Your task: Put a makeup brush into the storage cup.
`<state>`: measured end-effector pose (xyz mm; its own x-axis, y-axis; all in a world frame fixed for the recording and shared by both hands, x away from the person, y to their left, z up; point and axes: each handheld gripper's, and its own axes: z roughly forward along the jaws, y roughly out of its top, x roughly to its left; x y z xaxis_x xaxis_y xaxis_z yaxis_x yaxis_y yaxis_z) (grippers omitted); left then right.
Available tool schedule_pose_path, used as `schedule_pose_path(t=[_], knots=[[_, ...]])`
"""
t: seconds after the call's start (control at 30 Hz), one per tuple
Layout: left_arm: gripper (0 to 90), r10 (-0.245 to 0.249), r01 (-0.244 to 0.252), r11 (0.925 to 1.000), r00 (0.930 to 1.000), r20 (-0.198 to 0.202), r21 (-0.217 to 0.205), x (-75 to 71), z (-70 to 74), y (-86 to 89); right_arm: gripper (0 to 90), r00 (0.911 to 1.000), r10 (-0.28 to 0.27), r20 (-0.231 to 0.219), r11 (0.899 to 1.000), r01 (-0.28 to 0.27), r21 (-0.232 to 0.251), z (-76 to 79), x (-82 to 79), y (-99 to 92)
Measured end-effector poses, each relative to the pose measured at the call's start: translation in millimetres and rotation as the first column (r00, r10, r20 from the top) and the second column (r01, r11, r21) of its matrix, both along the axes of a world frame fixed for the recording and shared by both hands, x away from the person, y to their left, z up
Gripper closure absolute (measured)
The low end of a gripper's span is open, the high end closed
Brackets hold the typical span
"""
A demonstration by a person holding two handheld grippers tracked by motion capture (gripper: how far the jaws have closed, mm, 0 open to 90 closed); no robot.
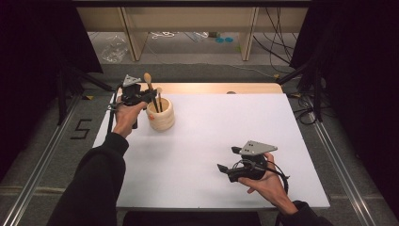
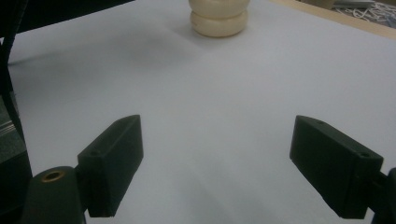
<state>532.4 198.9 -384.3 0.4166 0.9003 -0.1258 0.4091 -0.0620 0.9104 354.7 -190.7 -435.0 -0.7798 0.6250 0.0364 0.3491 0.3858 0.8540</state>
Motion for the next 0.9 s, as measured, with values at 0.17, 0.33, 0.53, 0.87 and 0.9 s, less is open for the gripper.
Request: schedule_pose_path(t=[0.17, 0.33, 0.53, 0.87, 0.9], knots=[[77.8, -0.004, 0.004, 1.0, 0.9999, -0.01, 0.003, -0.2, -6.2, 0.4, 18.2, 1.0, 0.0, 0.003, 1.0, 0.0, 0.002, -0.2, 0.1, 0.3], [77.6, -0.007, 0.007, 0.9999, 0.9997, -0.023, -0.013, 0.0, -11.0, -0.1, 18.5, 1.0, 0.006, -0.001, 1.0, -0.006, 0.001, -0.1, 0.2, 0.4], [64.1, -0.018, 0.019, 0.9995, 0.9996, -0.023, 0.023, -0.8, -13.6, -0.8, 18.6, 1.0, 0.007, -0.002, 1.0, -0.007, 0.002, -0.2, 0.5, 0.3], [29.2, 0.017, -0.016, 0.9994, 0.9995, -0.025, 0.031, -8.3, -10.3, 3.9, 18.6, 1.0, 0.006, 0.002, 1.0, -0.006, 0.003, -0.4, 1.2, 0.4], [27.5, 0.02, -0.02, 0.9994, 0.9995, -0.022, 0.03, -8.9, -9.5, 4.8, 18.6, 1.0, 0.006, 0.002, 1.0, -0.006, 0.003, -0.4, 1.3, 0.5]])
